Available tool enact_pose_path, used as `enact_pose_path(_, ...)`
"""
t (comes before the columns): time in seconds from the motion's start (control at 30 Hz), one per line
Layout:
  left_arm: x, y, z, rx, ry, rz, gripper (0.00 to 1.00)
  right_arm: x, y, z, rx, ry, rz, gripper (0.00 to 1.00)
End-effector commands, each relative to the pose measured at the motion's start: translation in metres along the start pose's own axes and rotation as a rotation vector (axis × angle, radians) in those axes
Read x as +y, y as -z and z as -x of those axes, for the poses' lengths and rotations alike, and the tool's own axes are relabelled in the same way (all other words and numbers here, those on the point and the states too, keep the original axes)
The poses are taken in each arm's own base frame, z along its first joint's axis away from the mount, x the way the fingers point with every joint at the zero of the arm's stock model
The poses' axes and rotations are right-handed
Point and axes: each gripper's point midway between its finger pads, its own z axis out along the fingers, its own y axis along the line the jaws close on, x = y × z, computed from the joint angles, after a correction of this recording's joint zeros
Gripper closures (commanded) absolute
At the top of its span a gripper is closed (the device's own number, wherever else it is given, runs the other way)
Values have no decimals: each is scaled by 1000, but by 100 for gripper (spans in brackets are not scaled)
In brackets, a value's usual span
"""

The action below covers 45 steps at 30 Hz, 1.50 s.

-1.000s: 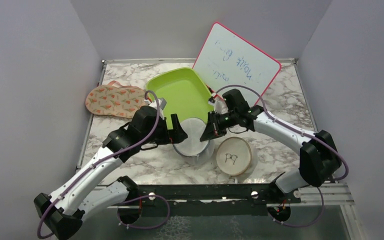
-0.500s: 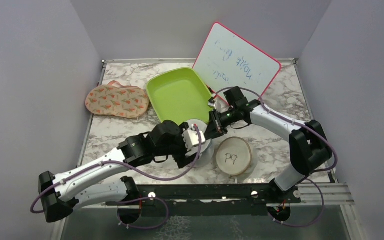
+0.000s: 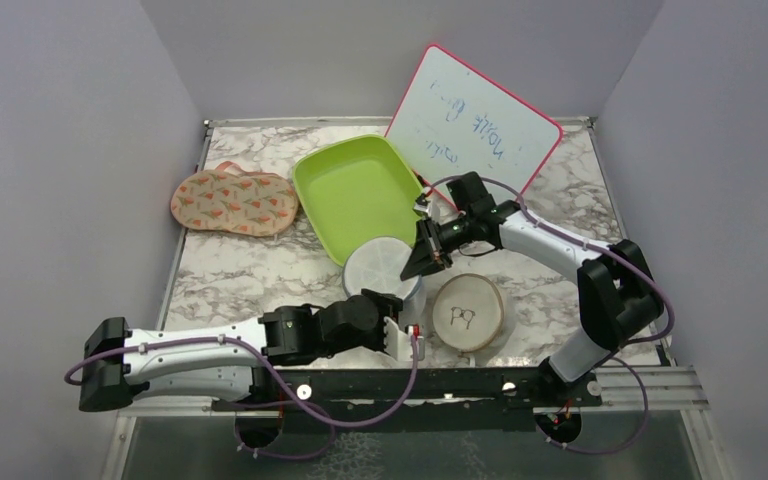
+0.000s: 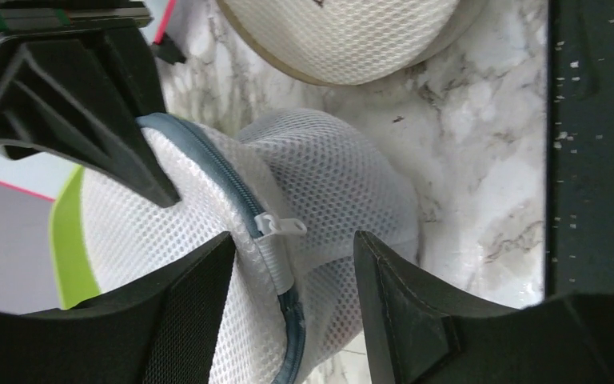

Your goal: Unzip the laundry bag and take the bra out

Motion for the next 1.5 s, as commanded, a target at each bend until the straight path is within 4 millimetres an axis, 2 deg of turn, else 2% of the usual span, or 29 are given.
enact_pose_path(0.0, 38, 12, 3, 17, -78, 210, 51, 21, 8, -8, 20, 46, 78, 99)
enact_pose_path(0.1, 43, 14, 1, 16, -102, 243, 51, 24, 9, -11, 28, 52, 87, 99)
enact_pose_path(0.17, 43, 13, -1, 23, -105, 250, 57, 26, 11, -13, 28, 63, 89, 99)
enact_pose_path(0.27, 45, 11, -4, 48, -99, 265, 75, 26, 13, -12, 13, 92, 69, 99)
enact_pose_path(0.4, 49, 14, 8, 1, -38, 271, 96, 23, 15, -9, -20, 145, 32, 99)
enact_pose_path(0.43, 48, 15, 11, -17, -24, 265, 99, 20, 15, -7, -32, 162, 5, 96)
enact_pose_path(0.47, 48, 17, 15, -37, -6, 261, 100, 16, 16, -4, -45, 179, -28, 88)
enact_pose_path(0.57, 44, 22, 20, -69, 63, 235, 100, 0, 23, 8, -97, 255, -168, 51)
enact_pose_path(0.63, 38, 23, 21, -84, 109, 209, 100, -8, 33, 20, -154, 323, -275, 39)
enact_pose_path(0.7, 31, 22, 24, -107, 147, 175, 100, -13, 46, 32, -219, 384, -386, 37)
enact_pose_path(0.77, 28, 21, 25, -113, 180, 160, 100, -10, 61, 40, -284, 458, -454, 36)
enact_pose_path(0.83, 29, 21, 25, -113, 218, 165, 100, 1, 73, 43, -355, 553, -465, 36)
enact_pose_path(0.93, 40, 23, 24, -126, 288, 204, 100, 31, 89, 40, -480, 735, -408, 36)
enact_pose_path(1.0, 52, 27, 20, -133, 347, 252, 100, 46, 98, 31, -542, 838, -375, 37)
enact_pose_path(1.07, 62, 29, 17, -138, 408, 283, 100, 61, 102, 14, -552, 950, -313, 37)
enact_pose_path(1.27, 68, 22, 18, -161, 512, 232, 100, 91, 89, -49, -490, 1098, -14, 37)
enact_pose_path(1.37, 72, 16, 16, -146, 555, 218, 100, 86, 80, -60, -451, 1065, 45, 39)
enact_pose_path(1.47, 72, 9, 15, -139, 585, 184, 100, 76, 67, -62, -404, 1000, 57, 48)
